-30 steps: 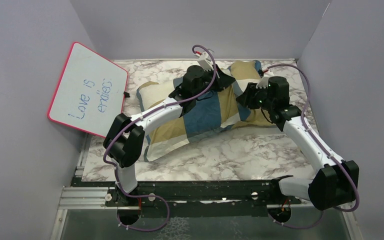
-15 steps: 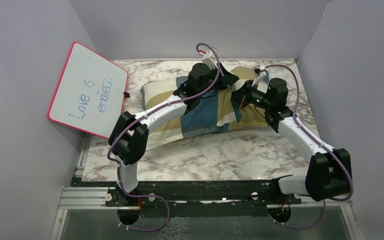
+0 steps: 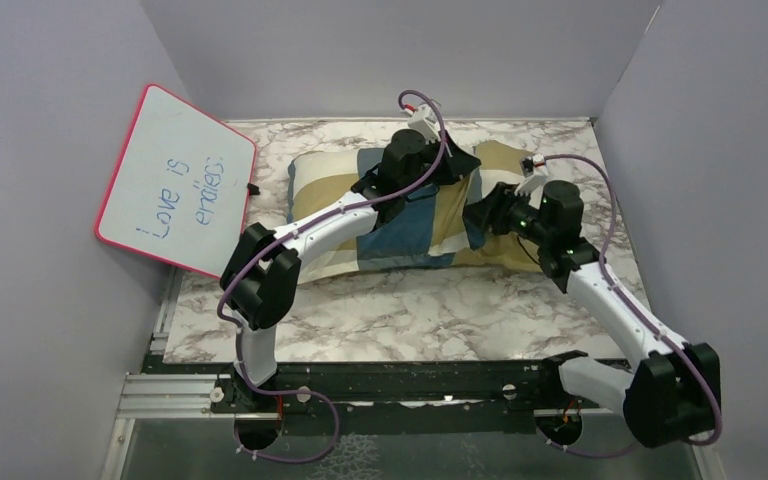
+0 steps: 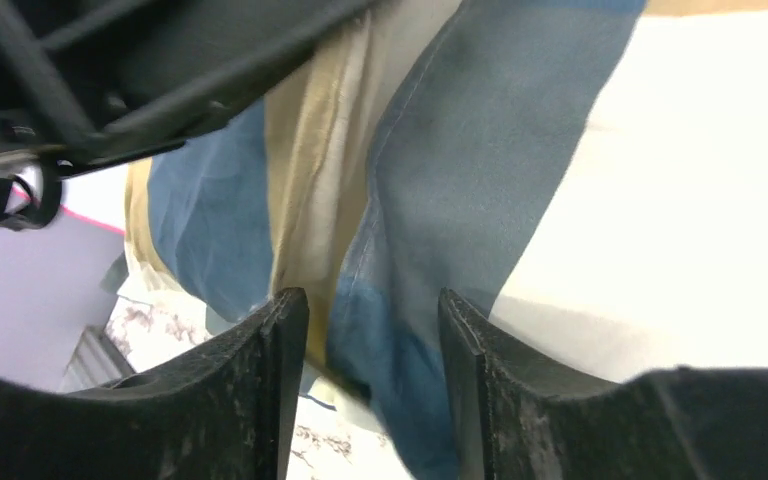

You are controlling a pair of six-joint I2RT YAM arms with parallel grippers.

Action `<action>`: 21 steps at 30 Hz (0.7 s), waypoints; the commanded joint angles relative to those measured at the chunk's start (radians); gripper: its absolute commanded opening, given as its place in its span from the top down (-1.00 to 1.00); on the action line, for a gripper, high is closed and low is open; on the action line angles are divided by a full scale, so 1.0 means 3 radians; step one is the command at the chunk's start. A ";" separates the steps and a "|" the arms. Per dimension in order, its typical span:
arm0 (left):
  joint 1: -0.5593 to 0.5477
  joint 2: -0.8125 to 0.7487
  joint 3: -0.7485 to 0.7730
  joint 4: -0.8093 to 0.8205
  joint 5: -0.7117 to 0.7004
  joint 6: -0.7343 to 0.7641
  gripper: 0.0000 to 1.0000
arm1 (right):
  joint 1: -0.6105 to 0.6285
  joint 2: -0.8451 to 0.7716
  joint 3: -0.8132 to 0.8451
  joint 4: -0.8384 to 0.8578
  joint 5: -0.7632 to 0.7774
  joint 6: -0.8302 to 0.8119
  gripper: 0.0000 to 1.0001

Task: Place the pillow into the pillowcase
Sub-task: Stuff the pillow into the pillowcase.

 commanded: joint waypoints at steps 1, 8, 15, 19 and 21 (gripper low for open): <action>-0.0029 -0.0044 0.0179 0.0125 -0.0073 0.0023 1.00 | 0.0015 -0.0448 0.0180 -0.0859 0.0511 -0.0168 -0.18; -0.0028 -0.0044 0.0191 0.0100 -0.0040 0.0011 1.00 | 0.0015 -0.0695 -0.0047 -0.0417 -0.0026 -0.0279 -0.32; -0.0029 -0.0049 0.0224 0.0049 -0.0032 0.0006 1.00 | 0.0015 -0.0217 0.0103 0.0004 -0.0368 -0.0307 -0.31; -0.0038 -0.0059 0.0215 0.0033 -0.0034 0.0006 1.00 | 0.0015 0.0048 0.0067 0.0457 -0.0645 -0.0180 -0.28; -0.0049 -0.0062 0.0202 0.0028 -0.0030 -0.0008 1.00 | 0.0016 0.0190 0.0097 0.0512 -0.0829 -0.0104 -0.21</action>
